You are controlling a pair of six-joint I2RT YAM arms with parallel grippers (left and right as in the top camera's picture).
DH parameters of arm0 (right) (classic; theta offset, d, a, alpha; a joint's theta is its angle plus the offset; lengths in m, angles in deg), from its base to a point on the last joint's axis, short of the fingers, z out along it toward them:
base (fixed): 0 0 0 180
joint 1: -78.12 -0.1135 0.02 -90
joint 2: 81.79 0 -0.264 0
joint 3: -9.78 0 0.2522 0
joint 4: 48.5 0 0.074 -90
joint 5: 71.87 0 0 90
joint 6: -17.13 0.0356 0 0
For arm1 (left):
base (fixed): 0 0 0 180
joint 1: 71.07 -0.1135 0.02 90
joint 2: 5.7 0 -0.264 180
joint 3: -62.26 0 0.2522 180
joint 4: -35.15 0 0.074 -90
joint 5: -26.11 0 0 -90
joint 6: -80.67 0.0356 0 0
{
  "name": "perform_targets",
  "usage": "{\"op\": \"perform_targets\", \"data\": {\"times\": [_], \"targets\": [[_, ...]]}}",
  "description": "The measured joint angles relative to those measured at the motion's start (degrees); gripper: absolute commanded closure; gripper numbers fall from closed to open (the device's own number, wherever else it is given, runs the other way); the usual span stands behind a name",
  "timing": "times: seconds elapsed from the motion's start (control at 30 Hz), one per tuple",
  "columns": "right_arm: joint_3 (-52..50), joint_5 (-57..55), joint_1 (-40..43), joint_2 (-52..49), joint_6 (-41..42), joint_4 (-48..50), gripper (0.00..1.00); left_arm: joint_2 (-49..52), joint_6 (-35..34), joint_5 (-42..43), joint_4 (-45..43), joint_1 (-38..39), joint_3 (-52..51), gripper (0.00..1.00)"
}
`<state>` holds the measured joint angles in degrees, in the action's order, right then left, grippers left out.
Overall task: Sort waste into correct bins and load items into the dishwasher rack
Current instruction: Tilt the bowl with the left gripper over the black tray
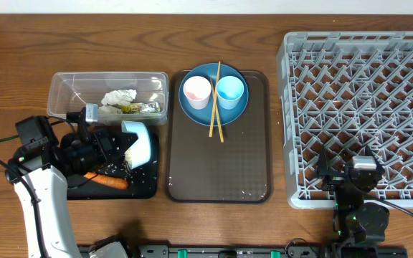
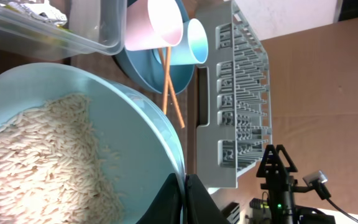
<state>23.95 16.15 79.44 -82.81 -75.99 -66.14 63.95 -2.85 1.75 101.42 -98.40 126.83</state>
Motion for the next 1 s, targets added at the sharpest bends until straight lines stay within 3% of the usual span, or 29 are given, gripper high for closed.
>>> {"op": "perform_targets", "data": {"times": [0.63,1.0], "targets": [[0.0,0.0,0.0,0.0,0.0,0.0,0.01,6.0,2.5,8.4,-0.5,-0.6,0.0,0.94],[0.0,0.0,0.0,0.0,0.0,0.0,0.01,7.2,4.1,14.8,-0.6,-7.0,0.0,0.94]]}}
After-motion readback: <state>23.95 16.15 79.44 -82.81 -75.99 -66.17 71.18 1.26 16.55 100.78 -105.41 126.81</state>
